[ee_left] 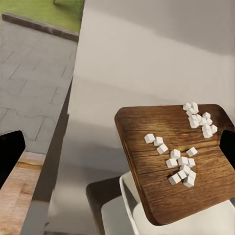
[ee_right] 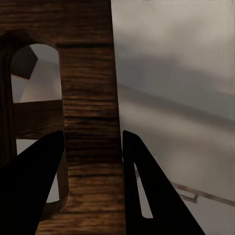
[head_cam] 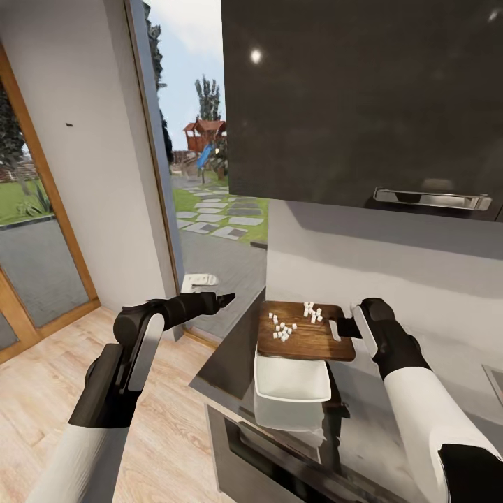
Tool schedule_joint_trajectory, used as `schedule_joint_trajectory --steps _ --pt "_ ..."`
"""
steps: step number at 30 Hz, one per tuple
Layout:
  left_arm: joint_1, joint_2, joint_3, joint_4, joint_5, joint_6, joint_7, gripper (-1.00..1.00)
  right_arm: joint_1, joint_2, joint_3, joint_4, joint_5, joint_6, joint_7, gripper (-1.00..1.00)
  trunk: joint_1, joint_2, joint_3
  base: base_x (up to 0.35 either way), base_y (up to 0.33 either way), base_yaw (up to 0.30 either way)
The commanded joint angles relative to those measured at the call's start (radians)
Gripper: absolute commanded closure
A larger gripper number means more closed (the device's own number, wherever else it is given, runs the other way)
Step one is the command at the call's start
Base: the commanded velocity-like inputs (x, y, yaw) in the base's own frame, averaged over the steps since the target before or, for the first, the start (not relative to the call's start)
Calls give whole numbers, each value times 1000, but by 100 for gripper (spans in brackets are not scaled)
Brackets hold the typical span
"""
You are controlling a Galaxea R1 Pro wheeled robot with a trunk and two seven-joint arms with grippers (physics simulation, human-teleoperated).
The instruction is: In the kitchen, take the Vidalia onion out of the sink, dice it on the chopping board with the paring knife, put the diced onion into the bowl on the countertop, then place both the paring knife and the chopping board into the sink.
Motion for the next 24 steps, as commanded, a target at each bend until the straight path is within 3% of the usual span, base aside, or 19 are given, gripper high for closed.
schedule_joint_trajectory --steps 1,24 --pt "-1 0 1 -1 -2 5 -4 -100 -1 0 0 -1 -8 3 -6 100 1 -2 -2 0 0 0" --pt "-1 0 1 -1 -2 5 -4 -100 -1 -2 7 -3 -4 3 -9 100 1 -2 4 0 0 0"
